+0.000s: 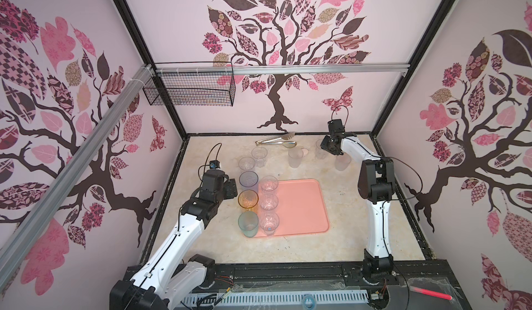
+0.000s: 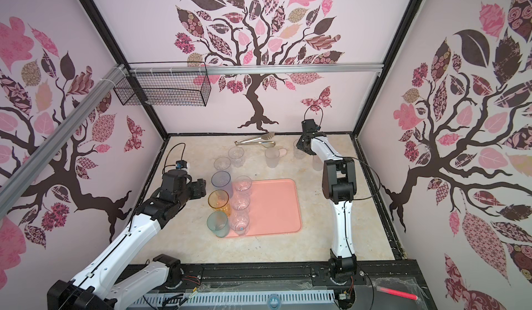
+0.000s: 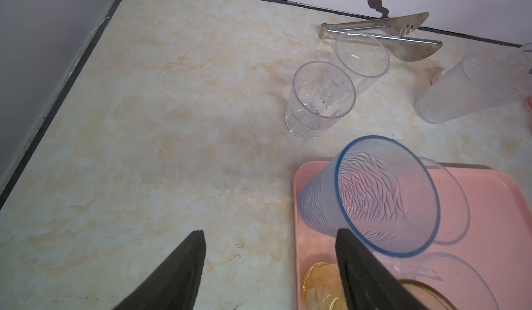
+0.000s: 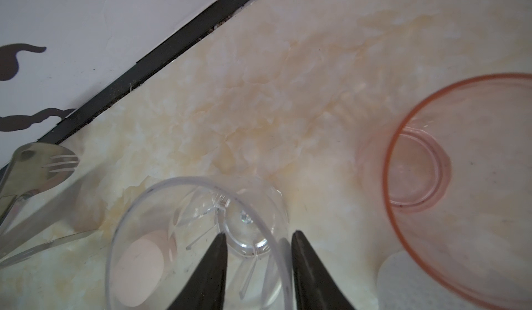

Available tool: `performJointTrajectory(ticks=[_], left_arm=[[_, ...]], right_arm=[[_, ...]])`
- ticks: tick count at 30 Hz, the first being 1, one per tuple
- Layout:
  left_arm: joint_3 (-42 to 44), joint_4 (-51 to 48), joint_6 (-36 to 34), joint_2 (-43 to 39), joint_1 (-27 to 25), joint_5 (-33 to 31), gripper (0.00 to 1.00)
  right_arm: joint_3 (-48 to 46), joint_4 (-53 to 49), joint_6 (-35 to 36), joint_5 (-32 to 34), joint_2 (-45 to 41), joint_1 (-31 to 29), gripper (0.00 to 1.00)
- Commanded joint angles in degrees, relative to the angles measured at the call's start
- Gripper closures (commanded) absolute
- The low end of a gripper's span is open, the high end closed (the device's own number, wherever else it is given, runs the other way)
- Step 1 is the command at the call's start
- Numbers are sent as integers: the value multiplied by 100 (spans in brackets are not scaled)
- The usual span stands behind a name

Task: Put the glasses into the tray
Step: 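Reach the right gripper back to the clear glasses beyond the tray and lower into one, then close the right gripper on the clear faceted glass rim and carry it toward the tray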

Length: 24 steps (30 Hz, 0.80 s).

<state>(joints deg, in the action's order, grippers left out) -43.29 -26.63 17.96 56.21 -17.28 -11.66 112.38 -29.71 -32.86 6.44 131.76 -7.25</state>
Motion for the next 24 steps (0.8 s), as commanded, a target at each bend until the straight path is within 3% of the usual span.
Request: performJointTrajectory(ticks=[1, 6, 11, 19, 24], left_arm=[[128, 90, -29, -6, 22, 41, 24], [128, 97, -29, -2, 19, 41, 25], [119, 88, -46, -26, 31, 22, 25], [132, 73, -38, -67, 32, 2, 25], [130, 72, -38, -74, 40, 15, 25]], right_arm=[[-99, -11, 20, -29, 18, 26, 68], [-217, 31, 26, -65, -208, 28, 82], [-384, -1, 15, -155, -553, 29, 90], [-729, -154, 28, -287, -1524, -24, 94], [-1582, -196, 242, -179, -2507, -197, 95]])
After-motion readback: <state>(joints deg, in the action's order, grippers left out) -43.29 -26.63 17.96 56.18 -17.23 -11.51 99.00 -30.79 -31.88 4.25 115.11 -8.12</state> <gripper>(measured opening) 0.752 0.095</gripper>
